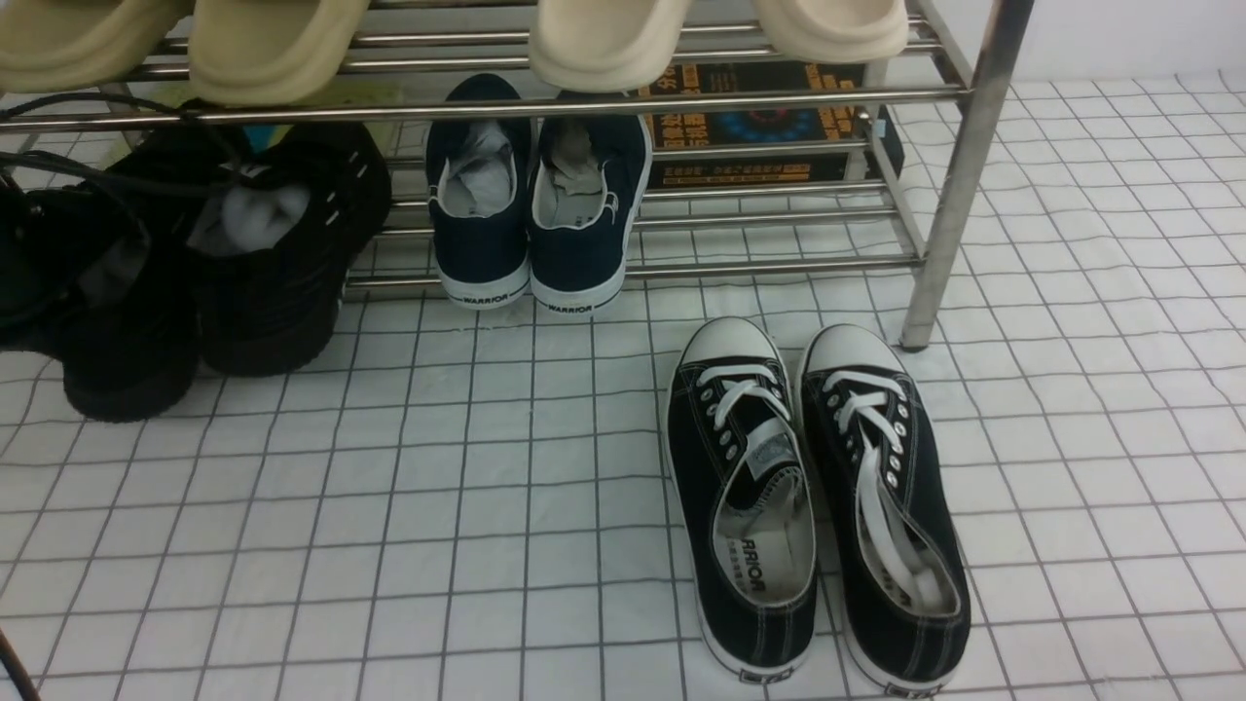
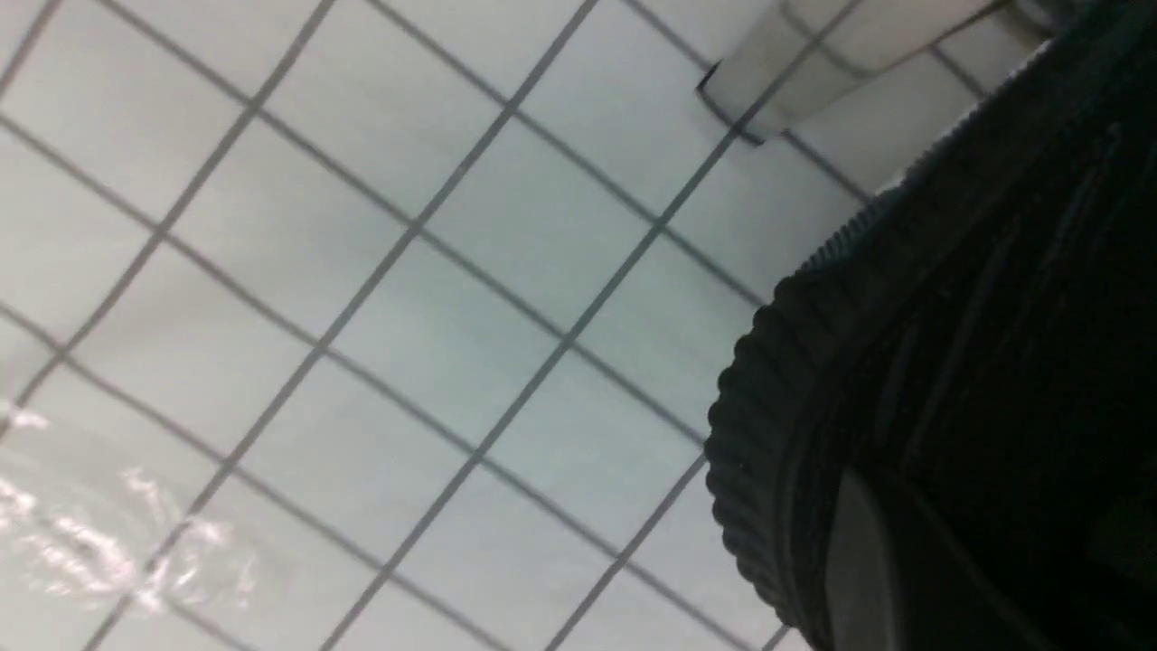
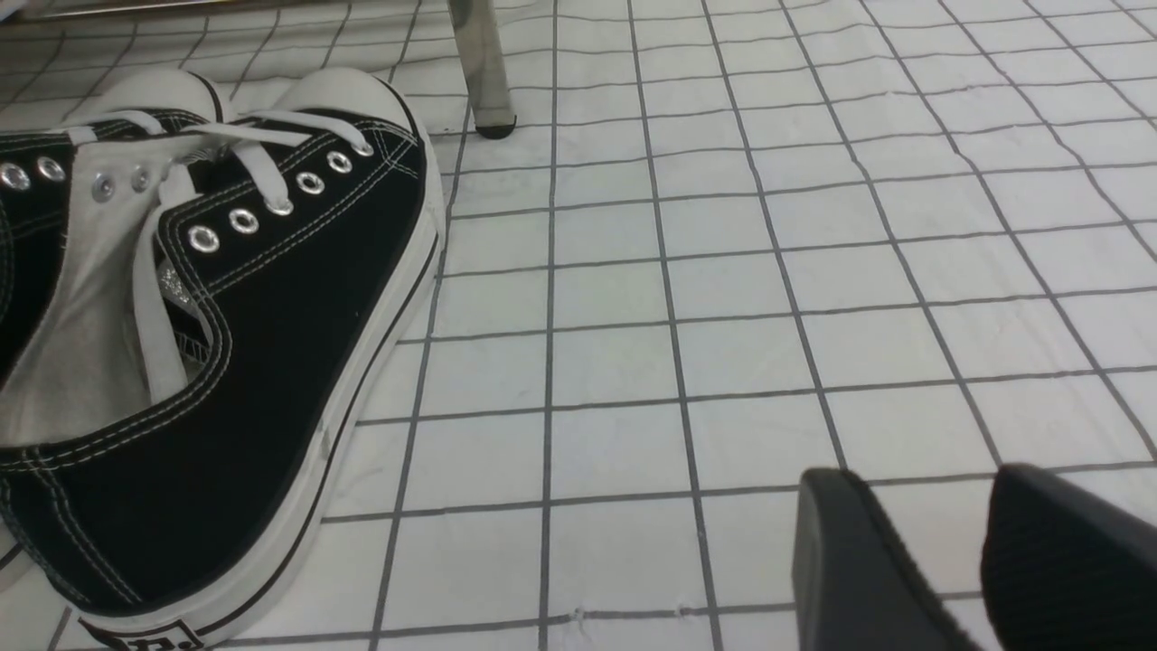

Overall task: Take the shoes off the shelf with your hand from the white checkered tablecloth.
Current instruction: 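Set the held shoe down on the floor in front of the rack with the left gripper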

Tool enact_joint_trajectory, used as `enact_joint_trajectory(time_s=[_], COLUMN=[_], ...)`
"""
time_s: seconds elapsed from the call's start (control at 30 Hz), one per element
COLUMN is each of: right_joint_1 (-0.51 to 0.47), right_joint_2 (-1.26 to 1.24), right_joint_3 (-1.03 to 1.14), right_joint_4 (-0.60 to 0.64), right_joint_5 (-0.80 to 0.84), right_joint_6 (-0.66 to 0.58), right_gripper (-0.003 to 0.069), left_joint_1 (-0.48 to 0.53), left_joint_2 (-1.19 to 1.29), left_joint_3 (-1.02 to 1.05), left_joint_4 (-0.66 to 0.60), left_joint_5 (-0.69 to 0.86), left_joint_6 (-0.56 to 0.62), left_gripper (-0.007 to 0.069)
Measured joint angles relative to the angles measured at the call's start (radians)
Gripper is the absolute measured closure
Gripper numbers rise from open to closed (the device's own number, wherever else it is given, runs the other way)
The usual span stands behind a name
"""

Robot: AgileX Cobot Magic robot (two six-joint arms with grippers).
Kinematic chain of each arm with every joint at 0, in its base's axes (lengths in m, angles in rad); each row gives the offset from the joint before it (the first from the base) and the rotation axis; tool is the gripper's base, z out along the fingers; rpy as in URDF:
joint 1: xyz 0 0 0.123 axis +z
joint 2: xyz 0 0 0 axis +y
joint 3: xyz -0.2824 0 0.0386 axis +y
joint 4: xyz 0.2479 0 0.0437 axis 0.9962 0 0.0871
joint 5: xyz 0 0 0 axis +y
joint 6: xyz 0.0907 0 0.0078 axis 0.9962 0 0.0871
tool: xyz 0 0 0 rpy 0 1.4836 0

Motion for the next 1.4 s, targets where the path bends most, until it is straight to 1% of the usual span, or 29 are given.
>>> enact_joint_trajectory(time_s=[0.1, 0.13, 0.2, 0.27, 0.37, 0.43, 0.6, 0.63, 0.7, 0.73, 0.83, 0.97, 1.13, 1.23, 1.27, 1.33, 1.37, 1.4], right_joint_1=[0.000, 0.000, 0.000, 0.000, 0.000, 0.000, 0.000, 0.000, 0.000, 0.000, 0.000, 0.000, 0.000, 0.000, 0.000, 0.000, 0.000, 0.000], right_joint_2=[0.000, 0.000, 0.000, 0.000, 0.000, 0.000, 0.000, 0.000, 0.000, 0.000, 0.000, 0.000, 0.000, 0.000, 0.000, 0.000, 0.000, 0.000], right_joint_3=[0.000, 0.000, 0.000, 0.000, 0.000, 0.000, 0.000, 0.000, 0.000, 0.000, 0.000, 0.000, 0.000, 0.000, 0.000, 0.000, 0.000, 0.000], right_joint_4=[0.000, 0.000, 0.000, 0.000, 0.000, 0.000, 0.000, 0.000, 0.000, 0.000, 0.000, 0.000, 0.000, 0.000, 0.000, 0.000, 0.000, 0.000], right_joint_5=[0.000, 0.000, 0.000, 0.000, 0.000, 0.000, 0.000, 0.000, 0.000, 0.000, 0.000, 0.000, 0.000, 0.000, 0.000, 0.000, 0.000, 0.000], right_joint_6=[0.000, 0.000, 0.000, 0.000, 0.000, 0.000, 0.000, 0.000, 0.000, 0.000, 0.000, 0.000, 0.000, 0.000, 0.000, 0.000, 0.000, 0.000], right_gripper=[0.0420, 0.0420, 0.0420, 0.0420, 0.0420, 0.0420, 0.0420, 0.0420, 0.0420, 0.0420, 0.0420, 0.0420, 0.0420, 0.0420, 0.0420, 0.0420, 0.0420, 0.0420], left_joint_1=[0.000, 0.000, 0.000, 0.003, 0.008, 0.009, 0.010, 0.010, 0.010, 0.010, 0.010, 0.010, 0.010, 0.010, 0.010, 0.010, 0.010, 0.010], left_joint_2=[-0.046, -0.051, -0.100, -0.138, -0.187, -0.203, -0.269, -0.289, -0.296, -0.299, -0.299, -0.300, -0.300, -0.300, -0.300, -0.305, -0.306, -0.307], left_joint_3=[0.000, 0.000, 0.000, 0.000, 0.026, 0.045, 0.172, 0.227, 0.259, 0.297, 0.350, 0.375, 0.377, 0.377, 0.377, 0.377, 0.377, 0.377], left_joint_4=[0.059, 0.062, 0.114, 0.135, 0.144, 0.146, 0.142, 0.129, 0.114, 0.079, 0.028, 0.002, 0.002, -0.019, -0.022, -0.066, -0.079, -0.082], left_joint_5=[0.082, 0.082, 0.165, 0.236, 0.296, 0.299, 0.298, 0.288, 0.273, 0.243, 0.187, 0.151, 0.167, 0.196, 0.196, 0.217, 0.225, 0.227], left_joint_6=[0.006, 0.007, 0.025, 0.041, 0.048, 0.048, 0.031, 0.016, 0.012, 0.010, 0.010, 0.010, 0.008, 0.006, 0.006, 0.015, 0.024, 0.030], left_gripper=[0.0603, 0.0603, 0.0603, 0.0603, 0.0603, 0.0603, 0.0603, 0.0603, 0.0603, 0.0603, 0.0602, 0.0599, 0.0583, 0.0532, 0.0527, 0.0451, 0.0425, 0.0419])
